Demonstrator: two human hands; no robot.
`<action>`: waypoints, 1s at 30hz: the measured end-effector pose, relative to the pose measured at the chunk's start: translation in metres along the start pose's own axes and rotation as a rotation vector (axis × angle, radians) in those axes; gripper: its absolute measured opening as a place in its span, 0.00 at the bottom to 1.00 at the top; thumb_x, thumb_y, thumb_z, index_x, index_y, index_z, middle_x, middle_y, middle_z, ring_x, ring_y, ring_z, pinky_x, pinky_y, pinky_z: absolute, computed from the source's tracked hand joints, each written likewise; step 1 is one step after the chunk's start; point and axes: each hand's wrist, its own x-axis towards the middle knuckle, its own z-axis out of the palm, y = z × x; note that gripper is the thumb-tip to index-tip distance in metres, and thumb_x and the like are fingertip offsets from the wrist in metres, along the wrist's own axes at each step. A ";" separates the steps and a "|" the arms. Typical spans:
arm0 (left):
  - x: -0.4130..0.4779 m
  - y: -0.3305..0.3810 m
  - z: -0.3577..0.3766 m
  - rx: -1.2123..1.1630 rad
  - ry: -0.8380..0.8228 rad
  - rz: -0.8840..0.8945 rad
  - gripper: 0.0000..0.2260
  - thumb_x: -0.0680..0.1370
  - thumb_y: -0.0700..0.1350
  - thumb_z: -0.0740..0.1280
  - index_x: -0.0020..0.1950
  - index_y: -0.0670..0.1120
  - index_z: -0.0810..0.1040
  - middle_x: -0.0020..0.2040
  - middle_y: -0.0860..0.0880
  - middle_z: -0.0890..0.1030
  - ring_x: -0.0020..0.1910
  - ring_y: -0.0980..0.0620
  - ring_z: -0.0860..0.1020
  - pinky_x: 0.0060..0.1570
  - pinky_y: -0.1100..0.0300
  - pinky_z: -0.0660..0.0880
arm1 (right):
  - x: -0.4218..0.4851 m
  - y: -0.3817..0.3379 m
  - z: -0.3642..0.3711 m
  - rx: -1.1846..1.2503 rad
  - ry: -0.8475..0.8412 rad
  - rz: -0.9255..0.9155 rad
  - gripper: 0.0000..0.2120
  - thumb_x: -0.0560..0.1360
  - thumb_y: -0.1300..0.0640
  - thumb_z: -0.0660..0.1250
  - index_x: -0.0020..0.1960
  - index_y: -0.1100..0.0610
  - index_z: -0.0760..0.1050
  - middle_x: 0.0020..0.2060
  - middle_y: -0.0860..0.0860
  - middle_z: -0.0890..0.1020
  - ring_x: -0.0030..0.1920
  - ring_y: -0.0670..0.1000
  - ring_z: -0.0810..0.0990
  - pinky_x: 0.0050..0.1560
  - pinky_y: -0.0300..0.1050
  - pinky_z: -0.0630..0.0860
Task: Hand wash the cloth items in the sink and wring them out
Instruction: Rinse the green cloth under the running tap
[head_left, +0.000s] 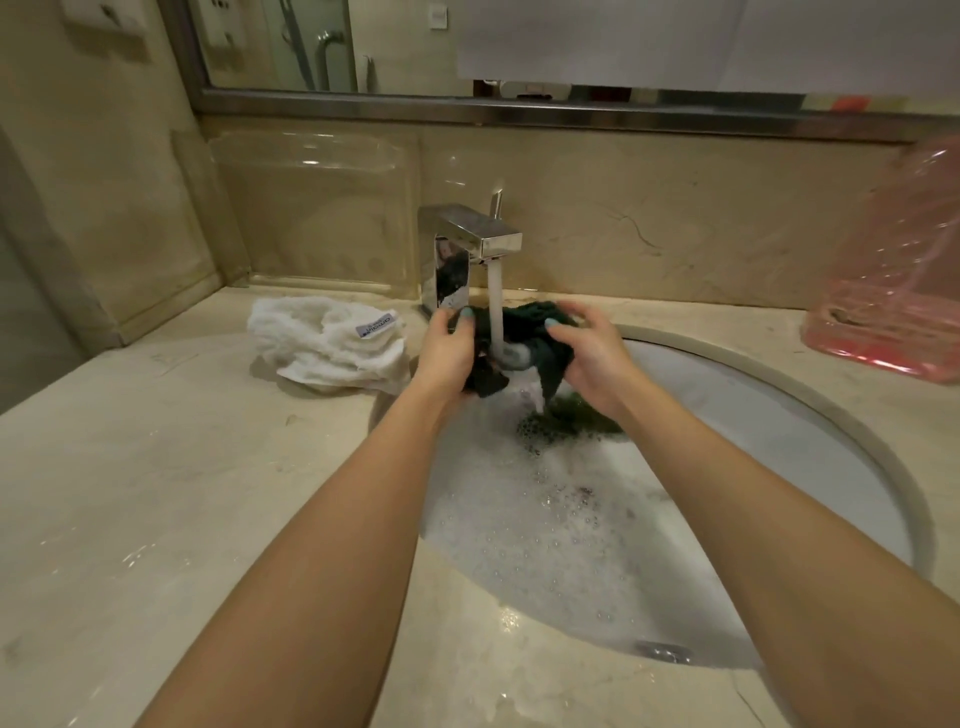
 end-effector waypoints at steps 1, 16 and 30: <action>0.003 -0.001 0.000 0.049 0.032 0.062 0.10 0.85 0.48 0.55 0.64 0.47 0.70 0.60 0.39 0.78 0.53 0.43 0.80 0.52 0.48 0.77 | -0.002 0.003 0.003 -0.051 -0.023 0.023 0.15 0.80 0.65 0.61 0.67 0.62 0.70 0.60 0.61 0.78 0.56 0.58 0.81 0.54 0.50 0.81; -0.029 -0.002 0.026 0.286 -0.112 0.075 0.16 0.84 0.51 0.54 0.48 0.44 0.76 0.45 0.43 0.81 0.41 0.49 0.80 0.40 0.58 0.79 | -0.012 0.002 0.036 -0.422 0.127 -0.069 0.13 0.83 0.53 0.54 0.47 0.54 0.75 0.44 0.52 0.78 0.46 0.52 0.78 0.43 0.44 0.75; -0.033 0.012 0.029 0.096 -0.084 0.030 0.13 0.84 0.50 0.56 0.45 0.48 0.74 0.43 0.45 0.79 0.39 0.51 0.78 0.33 0.60 0.76 | -0.006 0.008 0.031 -0.578 0.195 -0.097 0.18 0.83 0.51 0.52 0.44 0.59 0.75 0.37 0.53 0.76 0.39 0.51 0.76 0.35 0.42 0.70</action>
